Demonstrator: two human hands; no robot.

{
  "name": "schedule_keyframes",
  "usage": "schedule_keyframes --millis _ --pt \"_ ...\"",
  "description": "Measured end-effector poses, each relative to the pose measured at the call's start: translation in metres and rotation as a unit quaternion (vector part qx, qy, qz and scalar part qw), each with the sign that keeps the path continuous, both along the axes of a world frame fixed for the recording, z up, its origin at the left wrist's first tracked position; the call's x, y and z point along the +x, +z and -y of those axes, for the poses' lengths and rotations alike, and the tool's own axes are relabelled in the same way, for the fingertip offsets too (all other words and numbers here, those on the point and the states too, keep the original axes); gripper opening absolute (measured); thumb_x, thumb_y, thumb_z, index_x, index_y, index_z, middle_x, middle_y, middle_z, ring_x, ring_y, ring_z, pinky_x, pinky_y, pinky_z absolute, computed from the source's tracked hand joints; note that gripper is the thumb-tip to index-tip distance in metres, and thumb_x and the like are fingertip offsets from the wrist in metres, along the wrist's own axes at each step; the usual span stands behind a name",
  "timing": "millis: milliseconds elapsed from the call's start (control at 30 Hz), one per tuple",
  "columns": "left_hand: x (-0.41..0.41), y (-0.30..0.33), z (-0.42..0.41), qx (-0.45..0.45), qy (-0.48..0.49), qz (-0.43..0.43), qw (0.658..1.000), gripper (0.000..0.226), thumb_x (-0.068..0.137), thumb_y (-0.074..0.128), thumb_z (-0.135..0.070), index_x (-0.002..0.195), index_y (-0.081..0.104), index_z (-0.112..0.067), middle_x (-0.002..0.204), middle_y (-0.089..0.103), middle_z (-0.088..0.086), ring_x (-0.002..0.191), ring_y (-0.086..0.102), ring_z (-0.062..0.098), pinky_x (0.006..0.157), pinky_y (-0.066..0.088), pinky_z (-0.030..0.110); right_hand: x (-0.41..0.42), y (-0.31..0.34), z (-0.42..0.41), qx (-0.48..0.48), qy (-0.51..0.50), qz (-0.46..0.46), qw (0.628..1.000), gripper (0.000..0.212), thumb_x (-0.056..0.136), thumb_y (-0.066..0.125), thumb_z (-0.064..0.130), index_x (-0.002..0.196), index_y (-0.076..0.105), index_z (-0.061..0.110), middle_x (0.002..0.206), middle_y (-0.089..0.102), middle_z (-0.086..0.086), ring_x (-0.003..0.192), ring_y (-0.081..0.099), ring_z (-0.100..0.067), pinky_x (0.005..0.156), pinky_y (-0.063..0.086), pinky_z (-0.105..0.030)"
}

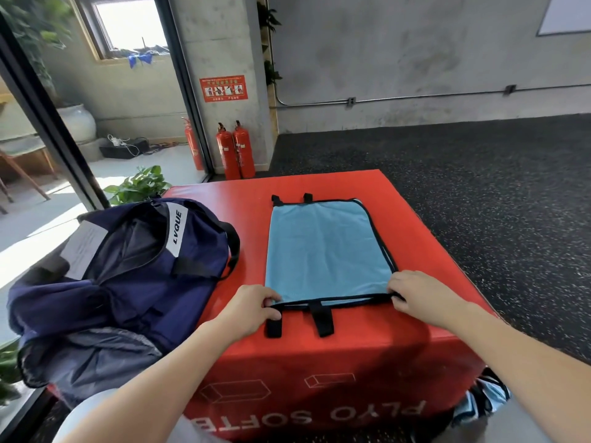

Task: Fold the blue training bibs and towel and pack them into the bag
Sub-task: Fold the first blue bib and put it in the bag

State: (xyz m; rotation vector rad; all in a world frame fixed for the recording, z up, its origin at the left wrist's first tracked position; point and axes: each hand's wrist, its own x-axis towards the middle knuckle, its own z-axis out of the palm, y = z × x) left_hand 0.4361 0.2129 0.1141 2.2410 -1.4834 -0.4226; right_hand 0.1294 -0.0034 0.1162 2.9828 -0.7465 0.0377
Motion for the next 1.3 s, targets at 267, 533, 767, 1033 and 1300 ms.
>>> schedule_keyframes --millis 267,533,767,1033,1300 --pt "0.003 -0.005 -0.003 0.016 -0.061 0.086 0.994 0.020 0.088 0.074 -0.031 0.105 0.072 -0.021 0.112 0.050 -0.013 0.110 0.043 0.009 0.101 0.038 0.026 -0.012 0.008 -0.006 0.169 -0.057 0.092 0.980 0.015 0.081 0.066 0.023 0.076 0.052 0.026 0.083 0.055 0.012 0.078 0.053 -0.008 0.070 0.042 -0.025" --pt "-0.003 0.026 -0.009 -0.120 0.005 -0.137 0.983 0.012 0.089 0.067 -0.032 0.082 0.064 -0.023 0.071 0.066 0.006 0.065 0.052 0.009 0.067 0.043 0.033 -0.014 0.034 -0.010 0.377 -0.165 0.318 0.854 0.017 0.072 0.066 0.022 0.074 0.062 0.005 0.052 0.047 0.007 0.051 0.033 -0.008 0.052 0.026 -0.028" --pt "0.002 0.028 0.007 -0.148 0.044 -0.191 0.969 0.010 0.089 0.074 -0.030 0.086 0.071 -0.021 0.072 0.072 0.002 0.064 0.055 0.009 0.067 0.043 0.031 -0.006 0.032 0.007 0.414 -0.173 0.345 0.824 0.007 0.081 0.069 0.014 0.075 0.066 0.011 0.059 0.052 0.006 0.062 0.038 -0.014 0.059 0.026 -0.030" --pt "0.025 0.027 0.052 -0.183 0.095 -0.154 0.966 0.009 0.091 0.072 -0.027 0.086 0.070 -0.034 0.081 0.074 -0.013 0.083 0.069 0.012 0.076 0.053 0.026 0.032 0.021 0.050 0.392 -0.199 0.410 0.799 0.010 0.083 0.072 0.009 0.077 0.071 0.017 0.071 0.067 0.005 0.073 0.054 -0.012 0.073 0.040 -0.033" --pt "0.057 0.014 0.094 -0.187 0.149 -0.147 0.960 0.002 0.090 0.072 -0.030 0.090 0.074 -0.029 0.081 0.074 -0.011 0.086 0.068 0.008 0.076 0.050 0.023 0.078 0.011 0.082 0.372 -0.224 0.433 0.790 0.010 0.085 0.073 0.012 0.081 0.075 0.021 0.087 0.074 -0.006 0.076 0.059 -0.011 0.071 0.046 -0.030"
